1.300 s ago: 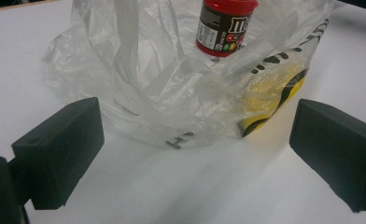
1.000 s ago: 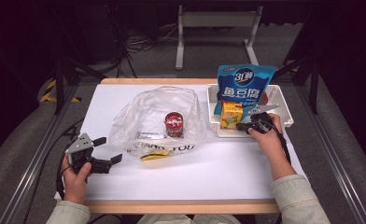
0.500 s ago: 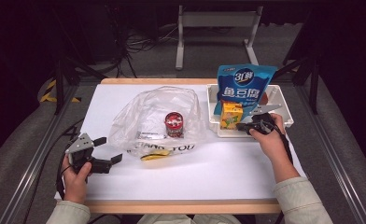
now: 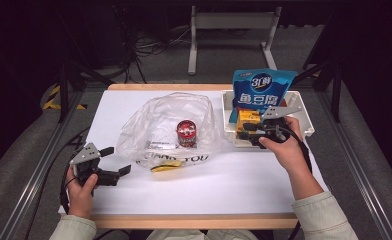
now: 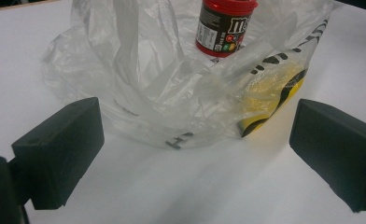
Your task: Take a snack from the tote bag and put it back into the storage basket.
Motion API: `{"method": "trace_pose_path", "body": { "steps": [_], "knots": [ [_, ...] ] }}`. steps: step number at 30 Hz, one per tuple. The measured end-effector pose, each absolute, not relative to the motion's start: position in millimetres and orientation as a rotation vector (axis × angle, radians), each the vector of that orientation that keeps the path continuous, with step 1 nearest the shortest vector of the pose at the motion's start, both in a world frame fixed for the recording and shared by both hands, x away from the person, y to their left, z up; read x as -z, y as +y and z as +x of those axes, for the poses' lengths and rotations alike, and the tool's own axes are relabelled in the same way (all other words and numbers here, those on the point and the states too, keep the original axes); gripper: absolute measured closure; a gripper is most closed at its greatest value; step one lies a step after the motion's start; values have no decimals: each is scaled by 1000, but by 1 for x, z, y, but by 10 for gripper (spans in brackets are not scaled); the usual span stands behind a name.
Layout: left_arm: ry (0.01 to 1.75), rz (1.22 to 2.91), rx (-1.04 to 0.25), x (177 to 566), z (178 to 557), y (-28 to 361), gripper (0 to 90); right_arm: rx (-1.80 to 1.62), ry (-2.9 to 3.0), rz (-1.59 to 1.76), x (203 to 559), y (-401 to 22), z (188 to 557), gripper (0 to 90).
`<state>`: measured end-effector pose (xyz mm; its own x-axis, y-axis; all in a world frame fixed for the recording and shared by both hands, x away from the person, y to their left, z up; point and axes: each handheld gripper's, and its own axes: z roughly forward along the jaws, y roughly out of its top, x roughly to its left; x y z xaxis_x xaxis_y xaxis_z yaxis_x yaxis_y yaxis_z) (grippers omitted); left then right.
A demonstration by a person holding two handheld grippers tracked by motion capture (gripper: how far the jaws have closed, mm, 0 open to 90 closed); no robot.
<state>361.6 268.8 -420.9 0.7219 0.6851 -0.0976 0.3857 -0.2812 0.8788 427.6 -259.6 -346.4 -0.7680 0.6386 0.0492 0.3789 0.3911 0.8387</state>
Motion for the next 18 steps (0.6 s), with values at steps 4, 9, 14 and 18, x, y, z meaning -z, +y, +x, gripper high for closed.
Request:
{"method": "trace_pose_path", "body": {
  "steps": [4,9,14,18],
  "knots": [
    [826,1905,-369,421,362,269,35,-1386,2379,873,339,-241,423,395],
    [828,1900,-370,420,362,269,35,-1410,2410,825,332,-218,421,334],
    [822,1908,-374,420,362,268,34,-1410,2426,792,328,-202,421,306],
    [823,1907,-372,420,362,268,34,-1411,2444,773,326,-186,423,297]
  ]
}}
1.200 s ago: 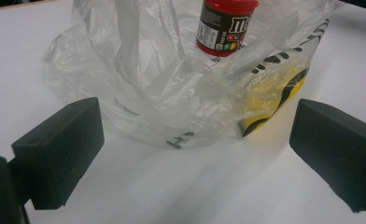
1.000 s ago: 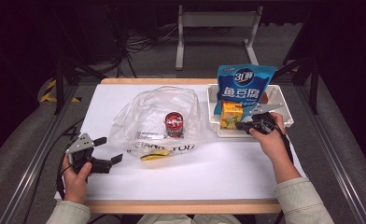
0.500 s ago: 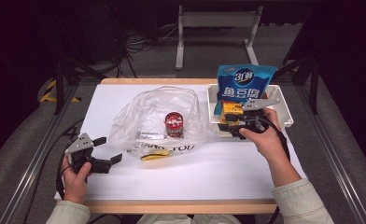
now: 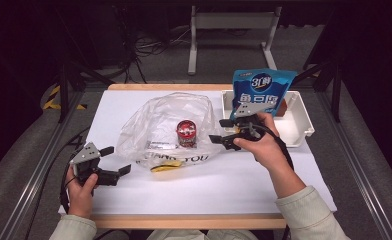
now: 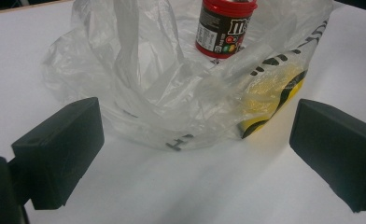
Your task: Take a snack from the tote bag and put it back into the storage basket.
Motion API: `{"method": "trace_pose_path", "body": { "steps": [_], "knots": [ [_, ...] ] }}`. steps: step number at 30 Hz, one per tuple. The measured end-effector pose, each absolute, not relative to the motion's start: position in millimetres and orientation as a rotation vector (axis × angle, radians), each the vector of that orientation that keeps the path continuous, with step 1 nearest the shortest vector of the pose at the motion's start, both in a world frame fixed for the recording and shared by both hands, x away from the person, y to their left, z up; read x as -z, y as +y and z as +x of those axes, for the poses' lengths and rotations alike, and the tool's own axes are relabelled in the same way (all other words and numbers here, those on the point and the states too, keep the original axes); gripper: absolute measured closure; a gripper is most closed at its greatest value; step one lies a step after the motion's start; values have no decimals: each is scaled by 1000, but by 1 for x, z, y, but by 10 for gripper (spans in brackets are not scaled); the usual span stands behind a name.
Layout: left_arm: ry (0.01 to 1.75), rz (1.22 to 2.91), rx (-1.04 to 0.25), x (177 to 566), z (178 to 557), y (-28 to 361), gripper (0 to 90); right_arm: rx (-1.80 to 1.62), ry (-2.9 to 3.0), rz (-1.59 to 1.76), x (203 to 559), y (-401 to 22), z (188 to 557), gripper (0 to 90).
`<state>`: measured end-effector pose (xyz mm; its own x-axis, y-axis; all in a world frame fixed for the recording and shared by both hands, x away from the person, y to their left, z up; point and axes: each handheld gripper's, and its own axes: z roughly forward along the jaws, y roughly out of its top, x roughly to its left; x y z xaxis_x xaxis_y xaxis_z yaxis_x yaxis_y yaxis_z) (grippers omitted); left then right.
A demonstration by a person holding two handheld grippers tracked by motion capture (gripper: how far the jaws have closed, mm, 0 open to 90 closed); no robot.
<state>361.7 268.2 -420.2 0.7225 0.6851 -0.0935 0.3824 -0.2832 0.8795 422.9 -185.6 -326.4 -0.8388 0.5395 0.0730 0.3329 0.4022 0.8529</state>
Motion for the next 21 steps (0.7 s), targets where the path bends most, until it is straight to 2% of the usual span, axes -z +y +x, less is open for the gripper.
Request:
{"method": "trace_pose_path", "body": {
  "steps": [8,21],
  "knots": [
    [822,1903,-374,420,361,269,34,-1423,2459,731,322,-155,430,277],
    [827,1901,-369,420,360,268,34,-1358,2447,772,334,-133,455,249]
  ]
}}
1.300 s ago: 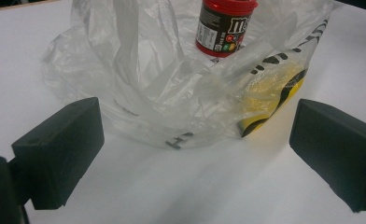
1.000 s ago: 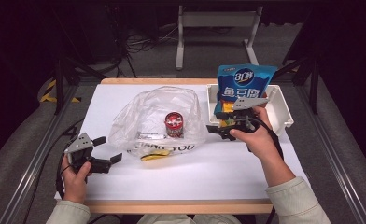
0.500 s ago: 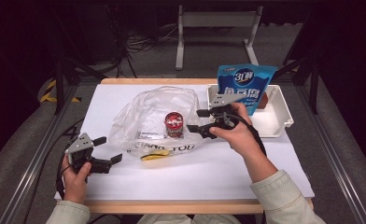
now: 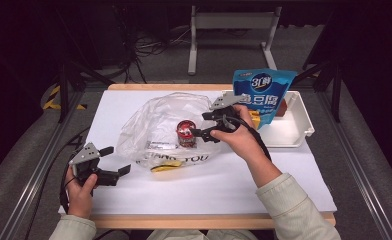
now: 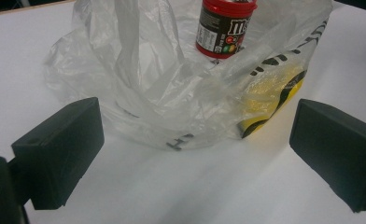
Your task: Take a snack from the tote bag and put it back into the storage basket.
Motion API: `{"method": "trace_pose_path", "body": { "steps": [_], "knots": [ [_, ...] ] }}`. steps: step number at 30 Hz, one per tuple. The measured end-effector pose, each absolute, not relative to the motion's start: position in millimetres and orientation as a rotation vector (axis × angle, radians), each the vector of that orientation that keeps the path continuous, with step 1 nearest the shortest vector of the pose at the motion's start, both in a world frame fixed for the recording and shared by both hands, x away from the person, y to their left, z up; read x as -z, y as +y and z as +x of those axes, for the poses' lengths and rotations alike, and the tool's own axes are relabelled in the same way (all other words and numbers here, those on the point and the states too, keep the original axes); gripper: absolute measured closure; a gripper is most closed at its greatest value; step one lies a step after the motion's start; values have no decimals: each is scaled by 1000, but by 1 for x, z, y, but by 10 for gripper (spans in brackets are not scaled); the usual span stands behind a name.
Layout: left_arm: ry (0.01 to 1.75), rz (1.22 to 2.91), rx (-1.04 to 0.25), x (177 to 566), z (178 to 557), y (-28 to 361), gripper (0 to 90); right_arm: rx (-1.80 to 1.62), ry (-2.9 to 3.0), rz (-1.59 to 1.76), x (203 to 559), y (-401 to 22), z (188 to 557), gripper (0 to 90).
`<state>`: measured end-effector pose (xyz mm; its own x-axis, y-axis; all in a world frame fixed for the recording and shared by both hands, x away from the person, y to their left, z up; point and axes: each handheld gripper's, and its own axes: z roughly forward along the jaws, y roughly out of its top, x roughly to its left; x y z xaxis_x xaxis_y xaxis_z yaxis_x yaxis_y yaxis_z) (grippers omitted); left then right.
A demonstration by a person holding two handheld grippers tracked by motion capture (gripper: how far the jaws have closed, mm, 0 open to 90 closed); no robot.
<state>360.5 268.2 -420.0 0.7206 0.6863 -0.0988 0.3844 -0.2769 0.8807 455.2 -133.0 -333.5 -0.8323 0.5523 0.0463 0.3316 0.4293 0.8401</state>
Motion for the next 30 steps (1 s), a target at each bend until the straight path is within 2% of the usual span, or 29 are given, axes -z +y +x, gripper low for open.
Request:
{"method": "trace_pose_path", "body": {
  "steps": [13,30],
  "knots": [
    [819,1904,-374,420,361,269,34,-1326,2455,866,362,-116,481,245],
    [824,1901,-373,420,361,270,34,-1193,2478,907,393,-95,489,222]
  ]
}}
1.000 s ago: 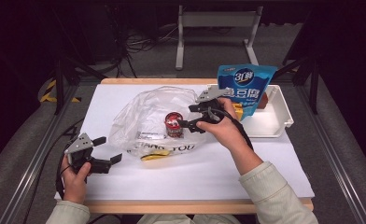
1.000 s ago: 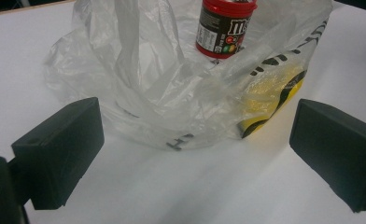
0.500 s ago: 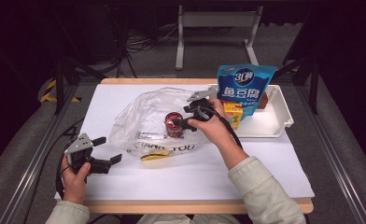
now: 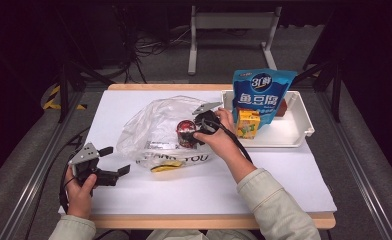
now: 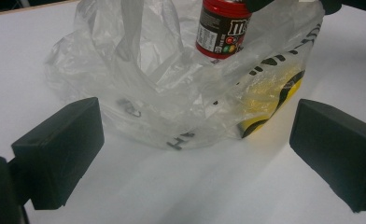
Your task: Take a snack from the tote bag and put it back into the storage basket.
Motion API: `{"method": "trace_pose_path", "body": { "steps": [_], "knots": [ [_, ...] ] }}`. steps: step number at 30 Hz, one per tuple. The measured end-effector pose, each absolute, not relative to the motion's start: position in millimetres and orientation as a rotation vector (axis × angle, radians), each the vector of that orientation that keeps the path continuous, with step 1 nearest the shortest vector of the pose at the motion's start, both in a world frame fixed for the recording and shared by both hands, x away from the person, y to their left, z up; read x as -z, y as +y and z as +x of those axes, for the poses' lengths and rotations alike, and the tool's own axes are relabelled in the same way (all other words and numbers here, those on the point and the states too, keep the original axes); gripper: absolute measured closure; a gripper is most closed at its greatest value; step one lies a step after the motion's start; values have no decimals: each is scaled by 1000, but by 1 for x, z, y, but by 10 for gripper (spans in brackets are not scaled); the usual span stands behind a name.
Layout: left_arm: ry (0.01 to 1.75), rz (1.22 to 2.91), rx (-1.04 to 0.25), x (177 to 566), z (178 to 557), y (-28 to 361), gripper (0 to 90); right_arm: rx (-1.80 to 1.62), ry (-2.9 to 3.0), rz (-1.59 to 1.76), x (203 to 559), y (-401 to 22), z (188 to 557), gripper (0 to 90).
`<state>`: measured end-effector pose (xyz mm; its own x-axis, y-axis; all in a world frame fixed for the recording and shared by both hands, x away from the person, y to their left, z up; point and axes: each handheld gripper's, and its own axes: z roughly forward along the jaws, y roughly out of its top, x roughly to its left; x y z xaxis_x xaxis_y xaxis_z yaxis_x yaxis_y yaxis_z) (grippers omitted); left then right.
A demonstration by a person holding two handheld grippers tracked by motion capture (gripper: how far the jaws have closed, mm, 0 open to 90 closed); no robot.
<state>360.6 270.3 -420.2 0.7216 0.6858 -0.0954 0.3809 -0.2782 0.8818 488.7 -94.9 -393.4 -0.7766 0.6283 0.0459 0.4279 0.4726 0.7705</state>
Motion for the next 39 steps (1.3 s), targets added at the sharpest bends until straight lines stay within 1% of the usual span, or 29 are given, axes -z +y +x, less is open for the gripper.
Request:
{"method": "trace_pose_path", "body": {
  "steps": [10,23,30,39],
  "knots": [
    [820,1903,-373,420,361,271,34,-1139,2493,930,411,-85,493,225],
    [824,1897,-370,419,360,271,34,-1101,2472,882,413,-82,492,257],
    [826,1895,-369,419,360,271,34,-1114,2456,868,406,-81,488,259],
    [821,1897,-376,419,359,271,34,-1145,2451,830,383,-76,480,259]
  ]
}}
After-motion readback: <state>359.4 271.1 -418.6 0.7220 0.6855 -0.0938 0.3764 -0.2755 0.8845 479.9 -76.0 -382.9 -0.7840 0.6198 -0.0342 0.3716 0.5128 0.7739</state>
